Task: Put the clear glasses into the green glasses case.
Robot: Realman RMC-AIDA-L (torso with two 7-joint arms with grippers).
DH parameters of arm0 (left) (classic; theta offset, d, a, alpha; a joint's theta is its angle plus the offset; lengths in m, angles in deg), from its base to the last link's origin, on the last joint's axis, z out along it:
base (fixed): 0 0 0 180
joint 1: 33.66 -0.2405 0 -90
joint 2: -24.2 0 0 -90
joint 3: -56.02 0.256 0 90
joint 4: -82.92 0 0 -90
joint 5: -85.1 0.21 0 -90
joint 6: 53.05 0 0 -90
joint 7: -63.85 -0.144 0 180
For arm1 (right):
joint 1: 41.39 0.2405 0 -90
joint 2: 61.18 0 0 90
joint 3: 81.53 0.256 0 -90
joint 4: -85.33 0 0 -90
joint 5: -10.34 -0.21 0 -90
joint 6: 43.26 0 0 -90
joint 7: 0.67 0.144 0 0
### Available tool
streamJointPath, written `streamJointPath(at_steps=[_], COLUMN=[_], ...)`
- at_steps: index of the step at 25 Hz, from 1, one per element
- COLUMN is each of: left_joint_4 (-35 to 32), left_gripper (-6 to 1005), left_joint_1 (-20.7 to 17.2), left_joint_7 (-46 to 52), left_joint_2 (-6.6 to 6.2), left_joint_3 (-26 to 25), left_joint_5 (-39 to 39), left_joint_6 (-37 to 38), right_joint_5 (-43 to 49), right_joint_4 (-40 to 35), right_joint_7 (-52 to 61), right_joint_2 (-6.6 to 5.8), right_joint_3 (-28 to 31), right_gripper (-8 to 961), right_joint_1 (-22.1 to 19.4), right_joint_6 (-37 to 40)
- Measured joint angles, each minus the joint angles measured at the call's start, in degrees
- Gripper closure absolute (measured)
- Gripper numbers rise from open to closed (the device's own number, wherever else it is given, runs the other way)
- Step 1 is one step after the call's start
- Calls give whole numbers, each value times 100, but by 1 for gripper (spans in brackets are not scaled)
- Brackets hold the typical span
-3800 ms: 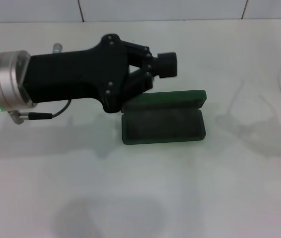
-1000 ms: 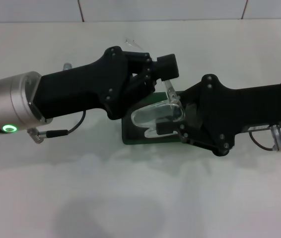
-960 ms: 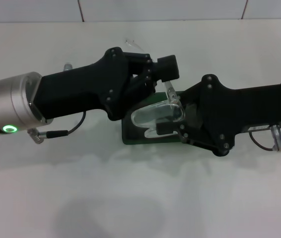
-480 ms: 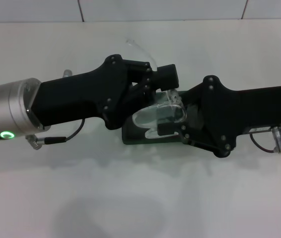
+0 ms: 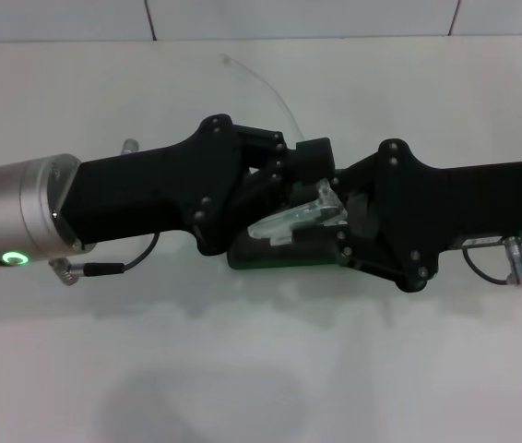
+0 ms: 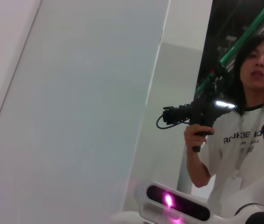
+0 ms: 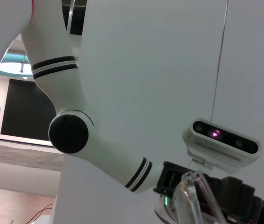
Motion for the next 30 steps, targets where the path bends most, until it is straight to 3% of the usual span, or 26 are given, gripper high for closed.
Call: streamJointPath(at_steps=[15, 23, 30], left_joint_4=[45, 182, 351], left_gripper=[973, 973, 973], left_joint_1=[21, -45, -176], left_joint_7=[-141, -245, -231], left_joint_2=[-5, 12, -47], left_joint_3=[-90, -880, -1442], left_joint_5=[35, 7, 88], left_joint_6=[-28, -43, -73], right_joint_5=[-19, -34, -96], right_joint_4=[22, 95, 23], right_joint_7=[-83, -154, -342], right_joint_2=[1, -4, -21], right_joint_3=[10, 52, 45], right_gripper=[834, 834, 835], right_joint_1=[23, -37, -88], right_joint_6=[-40, -127, 83])
